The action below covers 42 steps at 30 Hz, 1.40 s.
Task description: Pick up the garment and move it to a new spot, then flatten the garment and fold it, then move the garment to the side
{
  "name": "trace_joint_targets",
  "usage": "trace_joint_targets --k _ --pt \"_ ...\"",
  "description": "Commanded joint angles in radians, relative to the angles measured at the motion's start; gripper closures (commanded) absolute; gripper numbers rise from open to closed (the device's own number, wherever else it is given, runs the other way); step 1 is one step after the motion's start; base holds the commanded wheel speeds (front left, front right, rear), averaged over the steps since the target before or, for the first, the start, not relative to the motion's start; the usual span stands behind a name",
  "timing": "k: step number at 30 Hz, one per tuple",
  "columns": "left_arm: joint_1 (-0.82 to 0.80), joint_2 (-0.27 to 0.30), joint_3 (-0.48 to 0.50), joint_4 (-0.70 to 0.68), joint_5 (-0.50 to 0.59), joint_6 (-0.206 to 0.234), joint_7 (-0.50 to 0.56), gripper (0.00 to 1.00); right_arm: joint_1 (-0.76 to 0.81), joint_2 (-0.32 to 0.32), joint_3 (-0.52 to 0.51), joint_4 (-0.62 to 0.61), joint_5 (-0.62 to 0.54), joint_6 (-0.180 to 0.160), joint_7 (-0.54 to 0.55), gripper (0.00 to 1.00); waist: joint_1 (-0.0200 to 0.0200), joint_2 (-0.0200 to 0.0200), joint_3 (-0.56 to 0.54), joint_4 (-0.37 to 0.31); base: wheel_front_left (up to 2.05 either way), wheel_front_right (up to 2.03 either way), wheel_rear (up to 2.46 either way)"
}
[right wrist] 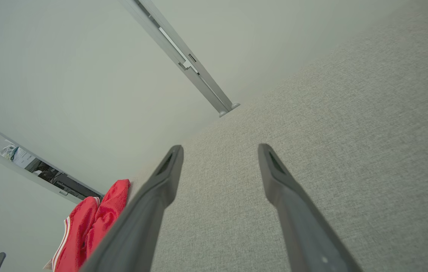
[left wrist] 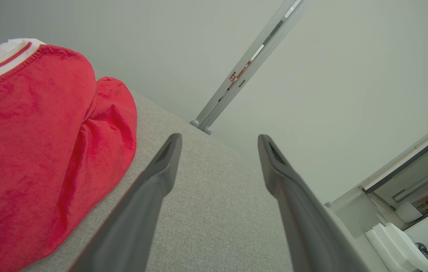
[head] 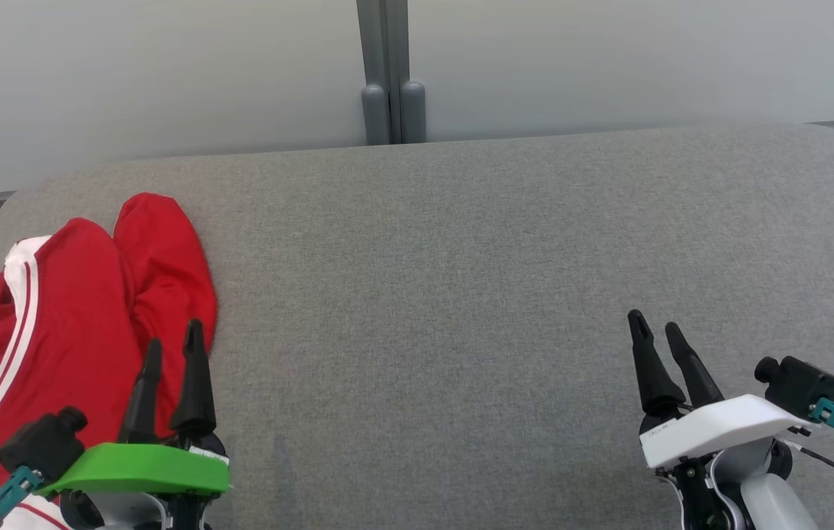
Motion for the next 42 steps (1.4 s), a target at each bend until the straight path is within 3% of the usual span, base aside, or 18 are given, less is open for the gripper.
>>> trace_joint_targets --k 1,31,42 --pt "-0.001 0.007 -0.006 -0.017 0.038 0.007 -0.011 0.00 -0.003 -0.005 0.007 -0.015 -0.029 0.000 -0.012 0.00 0.0000 0.0000 -0.001 -0.001 0.00 0.00 0.00" --pt "0.045 0.010 -0.050 -0.036 0.364 0.046 -0.090 0.00 0.019 -0.007 0.053 -0.005 -0.313 0.000 -0.092 0.00 0.0000 0.0000 -0.011 -0.014 0.00 0.00 0.00" --pt "0.054 0.011 -0.053 -0.033 0.441 0.028 -0.115 0.00 0.024 -0.008 0.055 -0.007 -0.405 0.000 -0.117 0.00 0.0000 0.0000 -0.007 -0.017 0.00 0.00 0.00"
